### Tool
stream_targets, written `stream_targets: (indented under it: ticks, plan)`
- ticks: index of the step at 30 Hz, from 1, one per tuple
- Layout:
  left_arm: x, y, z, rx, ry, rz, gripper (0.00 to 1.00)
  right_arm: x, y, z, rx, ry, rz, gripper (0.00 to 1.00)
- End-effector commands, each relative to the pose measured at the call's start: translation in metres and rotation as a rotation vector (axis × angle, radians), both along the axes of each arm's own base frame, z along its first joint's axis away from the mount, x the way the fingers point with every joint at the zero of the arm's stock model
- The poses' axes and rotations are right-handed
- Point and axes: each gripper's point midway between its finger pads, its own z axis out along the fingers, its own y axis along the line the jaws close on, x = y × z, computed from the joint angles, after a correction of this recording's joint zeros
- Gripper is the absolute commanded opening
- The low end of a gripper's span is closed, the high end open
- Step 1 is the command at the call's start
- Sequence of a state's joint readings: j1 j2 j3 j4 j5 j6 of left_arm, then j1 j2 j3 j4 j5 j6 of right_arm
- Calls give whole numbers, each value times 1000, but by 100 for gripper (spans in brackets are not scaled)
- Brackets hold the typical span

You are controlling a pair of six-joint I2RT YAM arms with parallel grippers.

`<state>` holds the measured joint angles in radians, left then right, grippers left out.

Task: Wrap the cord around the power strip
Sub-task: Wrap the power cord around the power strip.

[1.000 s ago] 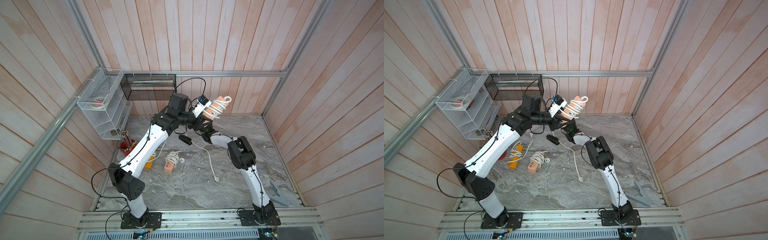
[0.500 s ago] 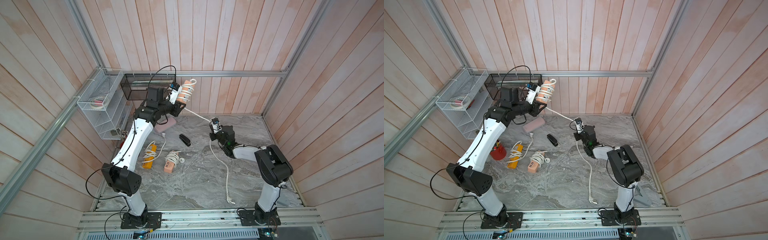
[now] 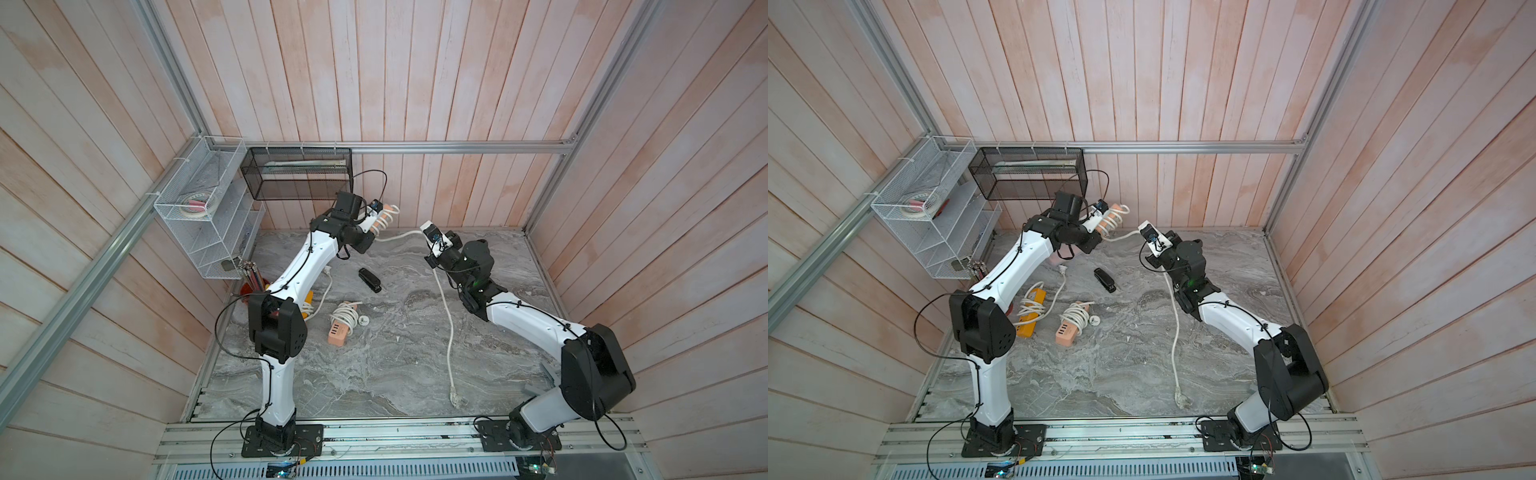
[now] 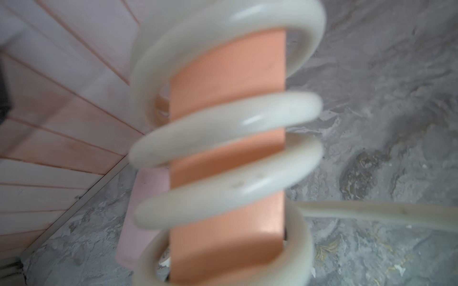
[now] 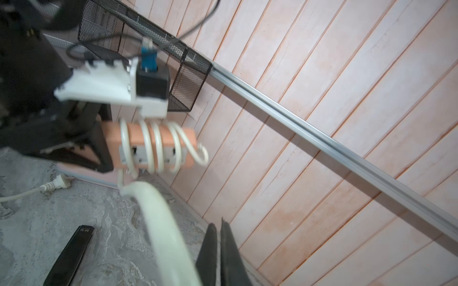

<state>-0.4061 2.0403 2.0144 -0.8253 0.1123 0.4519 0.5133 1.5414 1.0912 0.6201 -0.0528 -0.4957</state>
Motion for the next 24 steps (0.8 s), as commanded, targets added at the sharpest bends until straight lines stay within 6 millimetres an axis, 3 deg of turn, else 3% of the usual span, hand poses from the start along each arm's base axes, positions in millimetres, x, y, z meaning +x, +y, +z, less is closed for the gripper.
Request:
stream_targets:
  ticks: [1, 4, 7, 10, 13, 17, 19, 22, 24]
  plan:
    - [-41, -34, -3, 27, 16, -256, 0, 10, 0, 47, 55, -64, 70, 0]
    - [-79, -55, -6, -6, 61, -416, 0, 40, -6, 51, 53, -14, 76, 0]
    - [-128, -77, 1, -84, 87, -610, 0, 66, -5, 43, 59, 87, 150, 0]
    - [-173, -105, 22, -189, 103, -762, 0, 87, 5, 19, 47, 216, 256, 0]
    - [-209, -126, 60, -318, 99, -878, 0, 107, 12, -12, 86, 368, 358, 0]
    - [-221, -132, 122, -449, -24, -912, 0, 119, 22, -54, 195, 494, 402, 0]
    - [-219, -130, 145, -474, -100, -893, 0, 119, 23, -71, 269, 513, 389, 6]
    - [-213, -129, 165, -498, -157, -854, 0, 114, 26, -95, 363, 543, 368, 16]
    - [-206, -130, 169, -502, -174, -815, 0, 109, 31, -107, 407, 560, 365, 21]
